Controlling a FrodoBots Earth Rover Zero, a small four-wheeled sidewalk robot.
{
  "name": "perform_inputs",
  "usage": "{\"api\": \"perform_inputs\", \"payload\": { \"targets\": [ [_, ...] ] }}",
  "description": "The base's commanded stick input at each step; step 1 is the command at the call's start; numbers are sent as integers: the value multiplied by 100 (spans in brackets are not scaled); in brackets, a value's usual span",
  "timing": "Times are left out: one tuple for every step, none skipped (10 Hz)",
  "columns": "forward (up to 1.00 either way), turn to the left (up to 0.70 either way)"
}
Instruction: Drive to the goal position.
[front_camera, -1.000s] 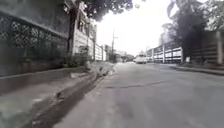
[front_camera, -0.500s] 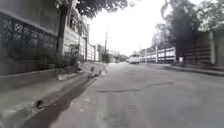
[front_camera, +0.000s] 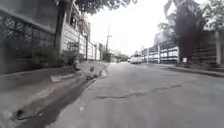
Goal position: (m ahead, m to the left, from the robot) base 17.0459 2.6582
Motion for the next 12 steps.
{"api": "perform_inputs", "payload": {
  "targets": [
    [70, 0],
    [70, 0],
    [70, 0],
    [70, 0],
    [70, 0],
    [70, 0],
    [70, 0],
    [70, 0],
    [70, 0],
    [70, 0],
    [70, 0],
    [70, 0]
  ]
}}
